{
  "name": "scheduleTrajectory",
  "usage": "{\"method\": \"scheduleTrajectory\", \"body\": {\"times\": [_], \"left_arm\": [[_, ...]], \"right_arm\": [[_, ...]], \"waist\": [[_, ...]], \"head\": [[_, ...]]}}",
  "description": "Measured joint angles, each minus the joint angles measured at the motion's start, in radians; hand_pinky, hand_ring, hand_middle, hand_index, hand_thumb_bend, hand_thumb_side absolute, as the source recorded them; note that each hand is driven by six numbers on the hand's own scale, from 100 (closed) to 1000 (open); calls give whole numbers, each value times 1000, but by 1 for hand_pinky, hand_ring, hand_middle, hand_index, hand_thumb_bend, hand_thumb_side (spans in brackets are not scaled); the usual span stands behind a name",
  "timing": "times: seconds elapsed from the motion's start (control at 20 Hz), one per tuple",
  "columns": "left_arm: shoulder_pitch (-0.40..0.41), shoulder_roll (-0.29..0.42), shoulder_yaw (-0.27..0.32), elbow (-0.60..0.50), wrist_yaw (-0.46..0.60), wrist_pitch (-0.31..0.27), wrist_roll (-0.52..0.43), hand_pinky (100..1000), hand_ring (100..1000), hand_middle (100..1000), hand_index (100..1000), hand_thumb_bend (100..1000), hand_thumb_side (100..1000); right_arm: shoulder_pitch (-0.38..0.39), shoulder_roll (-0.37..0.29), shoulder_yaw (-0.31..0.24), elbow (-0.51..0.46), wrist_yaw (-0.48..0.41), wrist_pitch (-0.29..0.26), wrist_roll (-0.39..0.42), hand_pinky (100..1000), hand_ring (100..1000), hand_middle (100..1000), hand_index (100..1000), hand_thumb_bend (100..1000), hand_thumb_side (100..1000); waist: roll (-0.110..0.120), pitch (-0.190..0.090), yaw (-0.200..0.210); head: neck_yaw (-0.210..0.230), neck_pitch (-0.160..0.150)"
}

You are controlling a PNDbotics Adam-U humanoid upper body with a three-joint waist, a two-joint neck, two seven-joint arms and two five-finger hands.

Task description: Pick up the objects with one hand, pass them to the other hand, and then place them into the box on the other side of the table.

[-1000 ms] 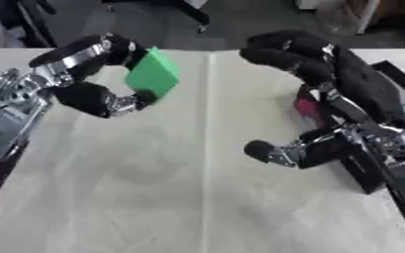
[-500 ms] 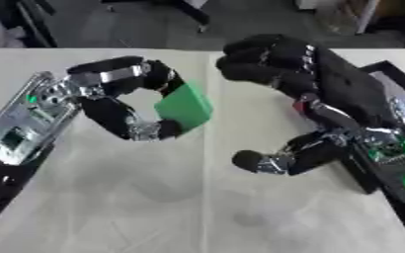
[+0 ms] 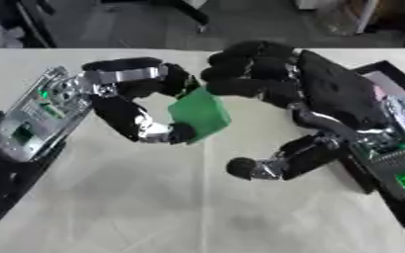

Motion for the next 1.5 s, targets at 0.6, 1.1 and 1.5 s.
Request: {"method": "scheduleTrajectory", "body": {"times": [0.6,1.1,1.5], "left_arm": [[-25,-14,-26,-34,13,18,-34,742,536,471,689,223,446],[-25,-13,-36,-39,-22,9,-39,743,538,472,690,215,442],[-25,-13,-38,-39,-23,8,-39,746,553,494,709,227,464]], "right_arm": [[10,1,1,0,40,16,47,863,879,857,942,395,357],[27,20,-4,-19,112,46,56,844,822,669,871,316,252],[35,25,2,-24,120,68,23,787,697,329,586,178,175]], "waist": [[0,0,0],[0,0,0],[0,0,0]], "head": [[-1,0],[-1,0],[-1,0]]}}
